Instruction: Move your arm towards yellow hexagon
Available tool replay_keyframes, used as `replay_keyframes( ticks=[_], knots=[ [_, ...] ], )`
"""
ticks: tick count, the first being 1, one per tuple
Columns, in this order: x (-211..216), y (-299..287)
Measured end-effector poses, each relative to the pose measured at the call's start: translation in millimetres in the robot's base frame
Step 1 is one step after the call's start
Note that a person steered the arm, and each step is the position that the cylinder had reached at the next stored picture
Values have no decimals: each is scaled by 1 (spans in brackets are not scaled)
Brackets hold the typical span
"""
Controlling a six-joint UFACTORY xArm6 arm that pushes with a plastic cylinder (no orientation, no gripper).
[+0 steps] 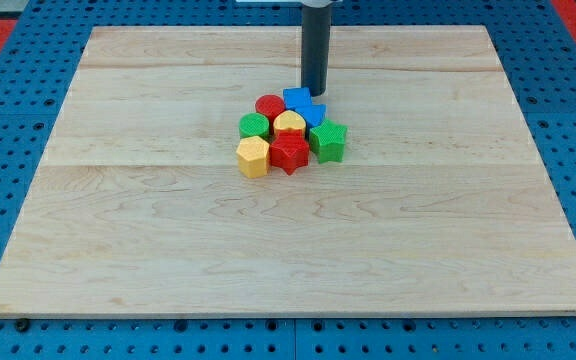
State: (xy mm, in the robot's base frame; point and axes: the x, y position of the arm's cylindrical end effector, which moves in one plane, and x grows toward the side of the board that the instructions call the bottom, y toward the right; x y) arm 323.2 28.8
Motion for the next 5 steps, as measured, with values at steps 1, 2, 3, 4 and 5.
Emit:
replay_keyframes(
  ticks=[1, 2, 3, 4, 5],
  knots=[
    [1, -6],
    [1, -8],
    [1, -9],
    [1, 5],
    [3, 68]
  ],
)
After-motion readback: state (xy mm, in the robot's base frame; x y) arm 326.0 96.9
